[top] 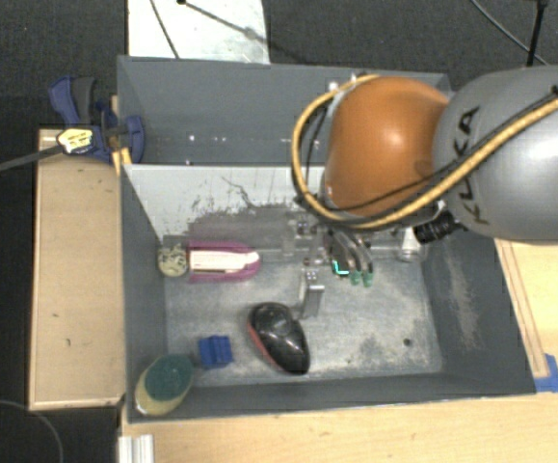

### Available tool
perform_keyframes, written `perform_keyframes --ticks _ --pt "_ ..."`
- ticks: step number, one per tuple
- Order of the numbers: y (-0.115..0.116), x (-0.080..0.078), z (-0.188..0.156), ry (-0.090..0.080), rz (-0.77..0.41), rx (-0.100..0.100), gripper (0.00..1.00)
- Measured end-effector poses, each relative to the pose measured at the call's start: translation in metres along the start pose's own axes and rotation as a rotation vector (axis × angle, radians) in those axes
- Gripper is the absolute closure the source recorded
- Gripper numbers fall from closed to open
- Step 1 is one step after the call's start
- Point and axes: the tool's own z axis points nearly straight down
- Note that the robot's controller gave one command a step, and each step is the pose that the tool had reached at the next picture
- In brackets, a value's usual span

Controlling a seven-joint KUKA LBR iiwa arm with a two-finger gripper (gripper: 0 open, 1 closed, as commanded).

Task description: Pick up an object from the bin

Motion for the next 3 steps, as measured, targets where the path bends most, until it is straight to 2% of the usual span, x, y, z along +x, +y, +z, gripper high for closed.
perform_keyframes --ticks 1,2,3 --pt "-0.002 0.017 0.138 -0.003 0.241 -0.004 0.00" --pt "-0.001 0.015 0.135 -0.009 0.244 -0.007 1.00" --pt "-0.006 0.000 0.002 -0.016 0.234 -0.004 1.00"
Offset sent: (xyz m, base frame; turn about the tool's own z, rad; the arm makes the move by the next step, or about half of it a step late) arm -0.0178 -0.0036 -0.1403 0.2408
